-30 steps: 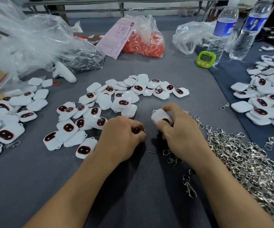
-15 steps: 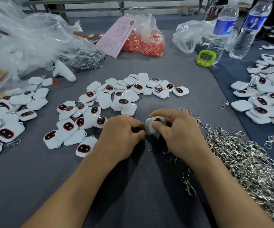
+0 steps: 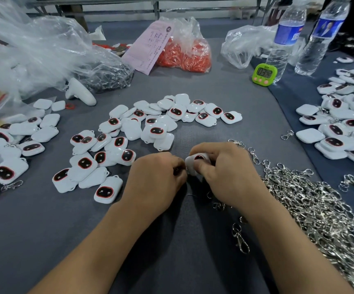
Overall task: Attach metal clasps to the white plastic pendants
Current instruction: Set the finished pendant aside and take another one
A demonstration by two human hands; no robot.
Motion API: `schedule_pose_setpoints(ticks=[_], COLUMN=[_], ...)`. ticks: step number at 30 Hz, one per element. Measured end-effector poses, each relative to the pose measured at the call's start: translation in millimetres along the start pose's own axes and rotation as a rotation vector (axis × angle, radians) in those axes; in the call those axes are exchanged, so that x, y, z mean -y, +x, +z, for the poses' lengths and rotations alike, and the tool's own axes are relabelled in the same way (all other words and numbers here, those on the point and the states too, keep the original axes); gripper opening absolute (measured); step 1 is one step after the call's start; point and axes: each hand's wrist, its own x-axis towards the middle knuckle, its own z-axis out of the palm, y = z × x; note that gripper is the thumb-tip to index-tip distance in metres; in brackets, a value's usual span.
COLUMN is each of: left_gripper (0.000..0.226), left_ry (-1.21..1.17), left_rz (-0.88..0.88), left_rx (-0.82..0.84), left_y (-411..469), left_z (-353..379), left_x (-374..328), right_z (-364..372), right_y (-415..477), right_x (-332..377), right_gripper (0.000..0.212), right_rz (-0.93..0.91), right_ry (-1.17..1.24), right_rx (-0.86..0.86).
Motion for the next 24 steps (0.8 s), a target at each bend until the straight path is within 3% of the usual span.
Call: schedule_pose_setpoints(ticks=[7,10,12,17,24], left_gripper=[0.013,0.002,0.009,0.025,0.016], left_ry=[0.012,-0.199,-0.394,-0.706,-0.829], left_rz=[0.005,-0.082,-0.117,-0.144,-0.246], left_rx=[-0.098,-0.131,-0.152,-0.019,0.105], left_y=[-1,-1,0,7,11], left_z=[2,3,2,-1,-8], left_x=[-2,0,1,6,10], right_z=[1,-1,-5,-11,-9], right_y=[2,3,5,7,5], right_x=[-4,-5,-3,-2,0], right_gripper=[0.014,0.017,0.022,0.034,0.033], right_rz=[0.105,0.192,0.280,0.379,0.390], right_ry=[0.168,0.306,0.482,0.718,0.820], right_rx=[0.004,-0.005,-0.002,0.059,0.084])
